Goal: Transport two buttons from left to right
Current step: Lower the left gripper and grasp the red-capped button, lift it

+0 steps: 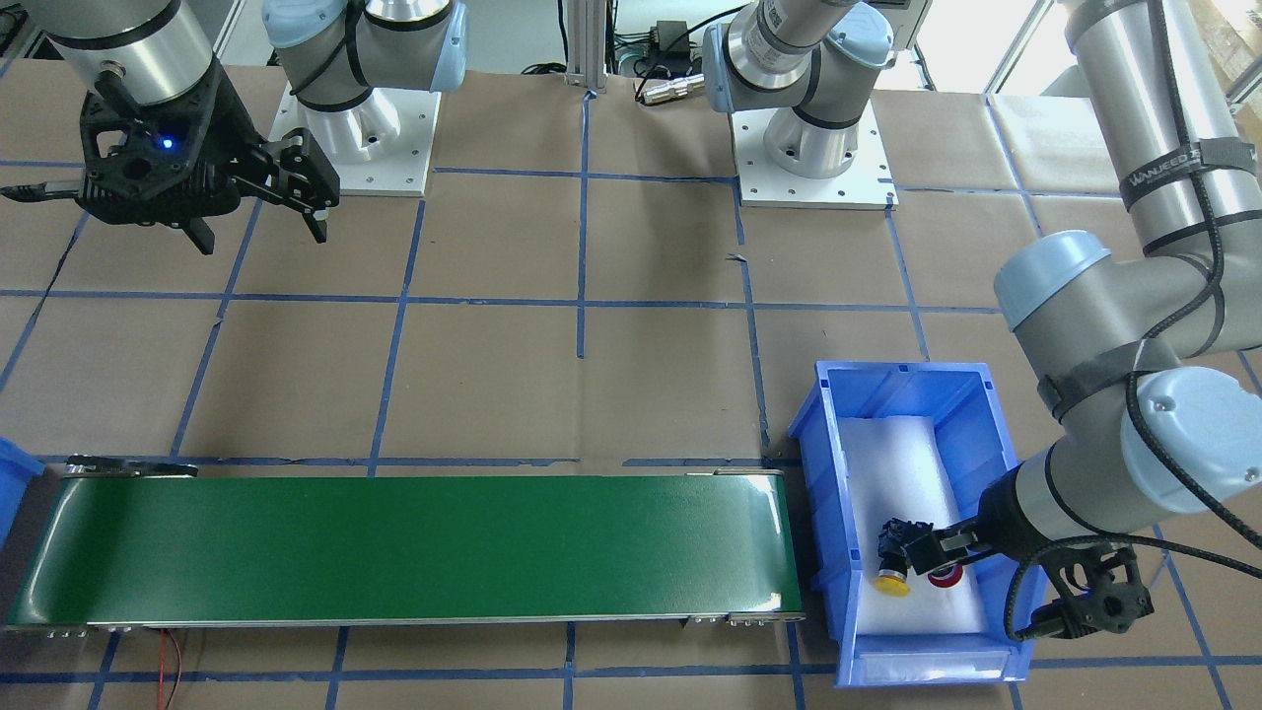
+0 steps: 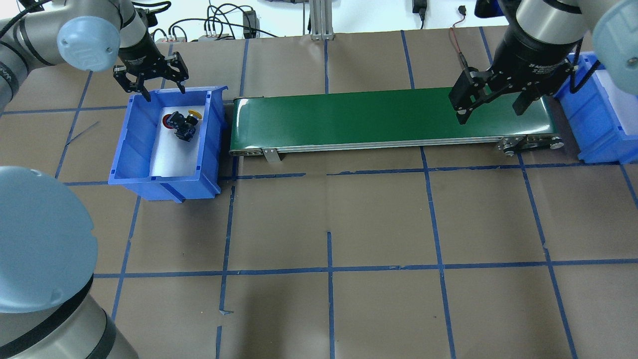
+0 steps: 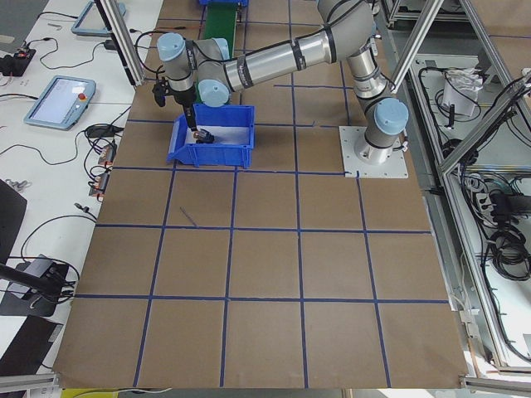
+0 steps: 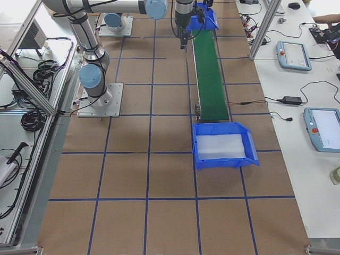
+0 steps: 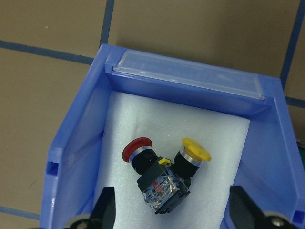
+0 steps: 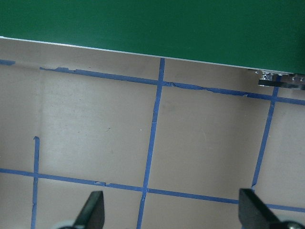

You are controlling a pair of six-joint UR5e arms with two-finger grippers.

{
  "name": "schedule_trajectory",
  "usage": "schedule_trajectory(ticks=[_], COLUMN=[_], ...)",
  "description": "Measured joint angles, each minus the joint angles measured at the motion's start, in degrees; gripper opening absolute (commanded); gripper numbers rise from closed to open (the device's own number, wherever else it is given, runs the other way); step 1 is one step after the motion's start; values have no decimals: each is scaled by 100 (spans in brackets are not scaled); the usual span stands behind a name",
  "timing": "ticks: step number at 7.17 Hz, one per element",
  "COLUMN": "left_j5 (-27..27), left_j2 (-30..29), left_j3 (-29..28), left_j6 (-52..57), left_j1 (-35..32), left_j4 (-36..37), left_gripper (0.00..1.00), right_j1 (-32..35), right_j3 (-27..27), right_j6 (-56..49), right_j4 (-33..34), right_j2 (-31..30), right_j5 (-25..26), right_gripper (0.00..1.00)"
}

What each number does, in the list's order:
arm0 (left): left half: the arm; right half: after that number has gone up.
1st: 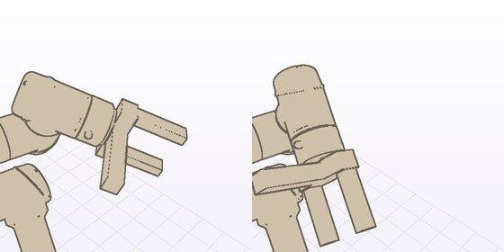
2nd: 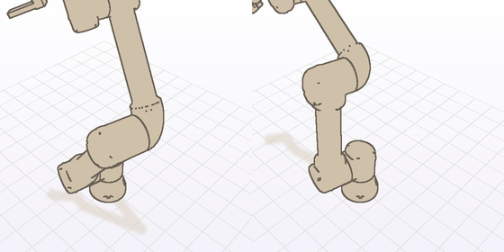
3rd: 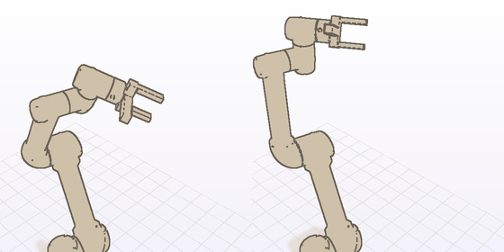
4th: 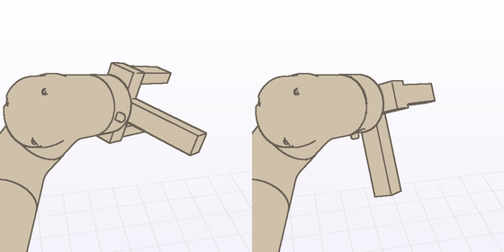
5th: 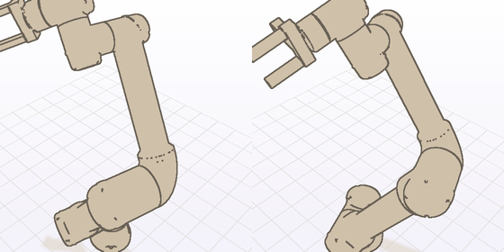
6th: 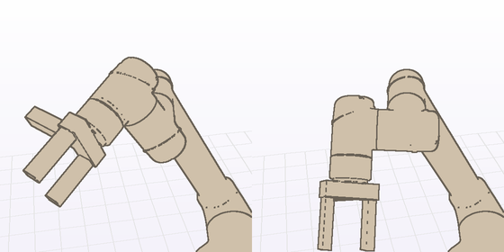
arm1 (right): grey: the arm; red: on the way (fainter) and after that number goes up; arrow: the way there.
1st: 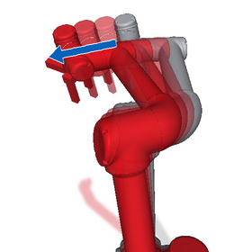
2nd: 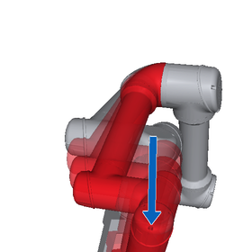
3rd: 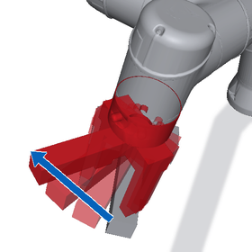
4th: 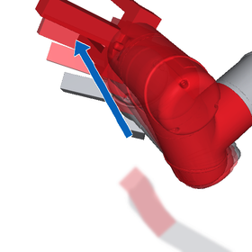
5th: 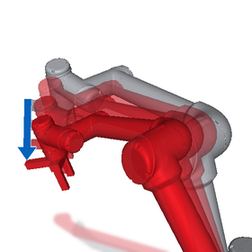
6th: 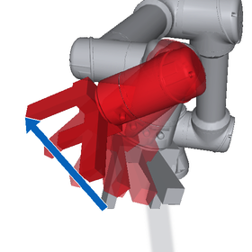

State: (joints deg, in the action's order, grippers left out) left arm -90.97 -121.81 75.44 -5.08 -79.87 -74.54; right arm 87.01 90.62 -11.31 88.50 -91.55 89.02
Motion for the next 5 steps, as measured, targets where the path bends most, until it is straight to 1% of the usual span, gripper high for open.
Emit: schedule_trajectory(ticks=[3, 5], left_j5=[177, 192], left_j2=[-34, -36], left_j3=[289, 366], left_j6=[-466, -498], left_j1=[21, 48], left_j4=[11, 12], left_gripper=[100, 100], right_j1=[0, 0], right_j3=[0, 0], right_j6=[-2, -2], right_j4=[0, -1], right_j2=[3, 0], right_j5=[1, 1], right_gripper=[99, 99])
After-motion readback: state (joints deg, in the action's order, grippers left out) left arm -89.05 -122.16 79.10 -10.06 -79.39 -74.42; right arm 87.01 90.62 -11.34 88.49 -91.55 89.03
